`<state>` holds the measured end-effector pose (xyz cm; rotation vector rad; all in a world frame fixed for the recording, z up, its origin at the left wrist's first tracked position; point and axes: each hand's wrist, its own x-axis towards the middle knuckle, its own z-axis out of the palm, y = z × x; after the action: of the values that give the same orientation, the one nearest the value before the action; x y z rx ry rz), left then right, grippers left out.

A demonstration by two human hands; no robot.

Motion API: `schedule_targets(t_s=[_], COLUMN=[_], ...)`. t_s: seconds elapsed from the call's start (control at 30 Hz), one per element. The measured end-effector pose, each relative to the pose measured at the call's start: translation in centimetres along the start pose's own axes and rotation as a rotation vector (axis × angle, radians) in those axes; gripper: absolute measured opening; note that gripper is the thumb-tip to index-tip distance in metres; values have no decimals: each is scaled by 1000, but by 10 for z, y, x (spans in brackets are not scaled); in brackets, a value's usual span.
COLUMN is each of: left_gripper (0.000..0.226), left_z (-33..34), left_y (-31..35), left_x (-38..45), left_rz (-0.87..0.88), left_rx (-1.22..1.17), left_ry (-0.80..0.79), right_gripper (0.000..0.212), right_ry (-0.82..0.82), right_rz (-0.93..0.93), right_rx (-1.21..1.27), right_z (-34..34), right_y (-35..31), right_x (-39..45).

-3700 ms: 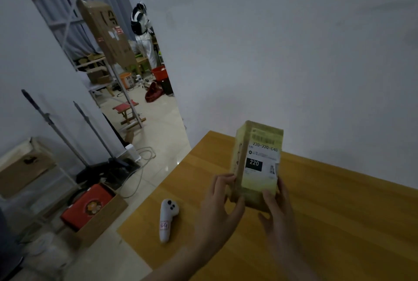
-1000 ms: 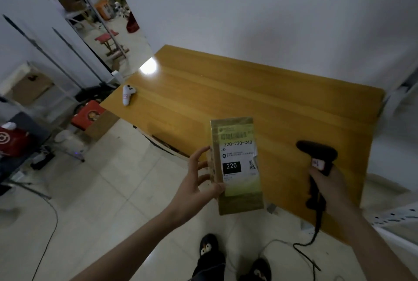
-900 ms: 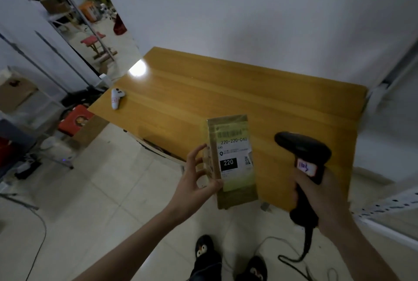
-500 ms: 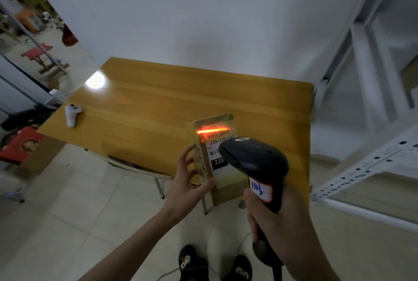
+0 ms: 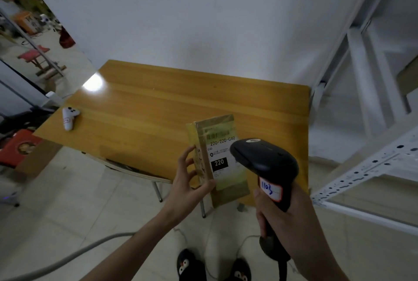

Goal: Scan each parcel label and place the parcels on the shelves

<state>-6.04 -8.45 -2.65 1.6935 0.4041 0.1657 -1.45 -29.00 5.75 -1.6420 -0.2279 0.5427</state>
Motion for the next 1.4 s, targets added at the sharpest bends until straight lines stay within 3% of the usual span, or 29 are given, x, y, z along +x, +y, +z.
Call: schedule_targets(t_s=[0.2, 0.4, 0.67, 0.87, 0.93, 1.0, 1.1, 1.17, 1.23, 1.3, 1.4], left_gripper=[86, 85, 79, 84, 83, 83, 84, 88, 90, 84, 83], left_z=[-6, -11, -23, -42, -46, -48, -52, -52, -50, -45, -34], left_y=[0, 1, -3, -8, -7, -7, -5, -3, 2, 5, 9], left_x=[-3, -12, -23, -25, -24, -22, -19, -19, -22, -27, -37], left_rz=[-5, -27, -81, -128, -124, -113, -95, -79, -69, -50, -41], left_rx=[14, 28, 16, 7, -4, -16, -54, -90, -138, -171, -190], left_ry=[52, 112, 212, 212, 188, 150, 70, -10, -107, -207, -363], right_gripper=[18, 4, 31, 60, 68, 57, 39, 34, 57, 75, 68], right_ry=[118, 108, 128, 175, 257, 411, 385, 258, 137, 105, 163], right_rz=[152, 397, 448, 460, 428, 261, -67, -12, 27, 17, -13], right_rx=[-81, -97, -237, -409, -545, -643, -473, -173, 88, 148, 250], right_z=[-29, -50, -66, -62, -61, -54, -33, -13, 10, 30, 53], right_y=[60, 146, 208, 228, 233, 227, 188, 145, 112, 101, 98], right_x=[65, 159, 233, 237, 222, 197, 142, 94, 49, 13, -33])
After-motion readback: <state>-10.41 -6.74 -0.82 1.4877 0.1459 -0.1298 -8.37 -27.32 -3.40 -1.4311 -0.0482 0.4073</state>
